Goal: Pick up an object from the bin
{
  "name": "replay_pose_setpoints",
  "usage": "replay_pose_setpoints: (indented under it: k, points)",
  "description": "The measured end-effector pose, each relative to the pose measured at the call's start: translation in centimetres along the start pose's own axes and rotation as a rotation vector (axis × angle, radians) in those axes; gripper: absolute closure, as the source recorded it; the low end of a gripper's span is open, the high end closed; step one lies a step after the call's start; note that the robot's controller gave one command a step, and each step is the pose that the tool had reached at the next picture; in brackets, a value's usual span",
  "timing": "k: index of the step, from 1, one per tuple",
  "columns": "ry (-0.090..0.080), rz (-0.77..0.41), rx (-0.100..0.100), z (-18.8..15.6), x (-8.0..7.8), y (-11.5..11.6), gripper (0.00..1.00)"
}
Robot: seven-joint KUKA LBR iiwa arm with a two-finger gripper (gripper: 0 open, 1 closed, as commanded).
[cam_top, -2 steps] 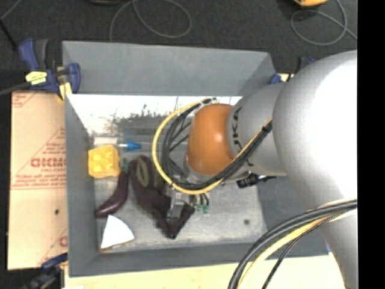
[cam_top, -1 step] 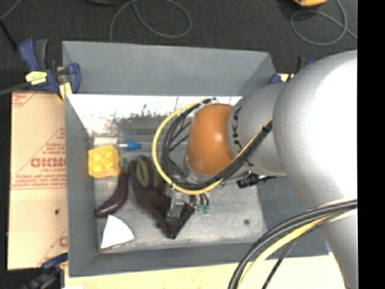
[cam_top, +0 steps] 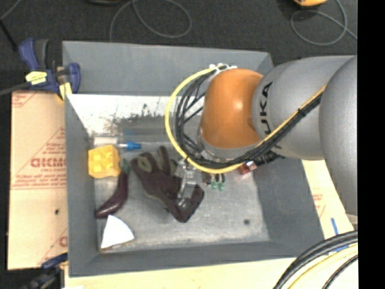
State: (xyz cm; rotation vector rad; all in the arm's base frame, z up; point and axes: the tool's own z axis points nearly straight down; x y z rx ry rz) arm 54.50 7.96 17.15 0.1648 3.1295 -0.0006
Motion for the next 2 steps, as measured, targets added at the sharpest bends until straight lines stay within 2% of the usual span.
replay_pose_setpoints:
  k: [1,2]
  points:
    - [0.0,-0.001,0.0,0.0,0.0,0.0,1.0]
    - [-0.003,-0.01,0.001,-6.6,0.0,0.5,1.0]
